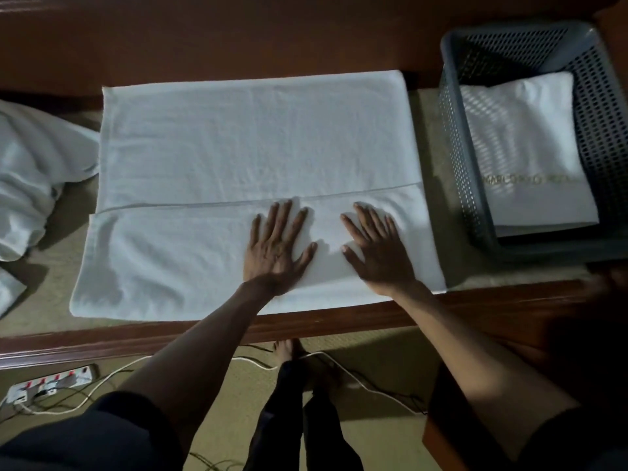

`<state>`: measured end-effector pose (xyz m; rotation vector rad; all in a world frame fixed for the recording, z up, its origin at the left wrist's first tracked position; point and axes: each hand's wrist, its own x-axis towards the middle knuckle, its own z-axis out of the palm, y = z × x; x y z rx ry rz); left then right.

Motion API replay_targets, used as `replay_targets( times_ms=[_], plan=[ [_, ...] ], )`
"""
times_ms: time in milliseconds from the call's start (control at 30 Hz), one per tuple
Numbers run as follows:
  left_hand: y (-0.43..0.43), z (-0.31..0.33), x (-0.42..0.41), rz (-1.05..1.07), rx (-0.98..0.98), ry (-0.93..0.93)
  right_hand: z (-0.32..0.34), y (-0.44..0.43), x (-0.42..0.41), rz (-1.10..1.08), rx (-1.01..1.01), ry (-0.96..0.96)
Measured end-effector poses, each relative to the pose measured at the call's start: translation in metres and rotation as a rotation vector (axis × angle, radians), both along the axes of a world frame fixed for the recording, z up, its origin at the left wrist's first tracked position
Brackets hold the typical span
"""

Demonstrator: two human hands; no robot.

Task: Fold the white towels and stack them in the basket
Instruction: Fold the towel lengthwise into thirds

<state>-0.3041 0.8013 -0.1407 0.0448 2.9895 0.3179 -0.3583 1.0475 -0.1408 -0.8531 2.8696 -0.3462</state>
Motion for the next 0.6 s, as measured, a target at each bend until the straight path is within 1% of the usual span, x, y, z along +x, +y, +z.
replay_targets(
  times_ms=[167, 300, 367, 433, 500, 600],
  plan=[
    [0.002, 0.002, -0.001, 0.006, -0.01, -0.002, 0.0, 0.053, -0.024, -0.088, -0.003, 0.019],
    [0.002, 0.002, -0.001, 0.012, -0.024, 0.011, -0.004, 0.065, -0.028, -0.295, -0.03, 0.035],
    [0.003, 0.002, 0.0, 0.015, -0.023, 0.014, -0.003, 0.055, -0.025, -0.369, -0.005, 0.117],
    [0.003, 0.001, 0.001, 0.02, -0.029, 0.019, 0.003, 0.036, -0.02, -0.428, -0.015, 0.253],
    [0.002, 0.002, 0.001, 0.02, -0.027, 0.02, 0.009, 0.006, -0.01, -0.453, -0.118, 0.286],
    [0.001, 0.0, 0.002, 0.025, -0.018, 0.041, 0.002, -0.053, 0.013, -0.465, -0.377, 0.242]
  ],
)
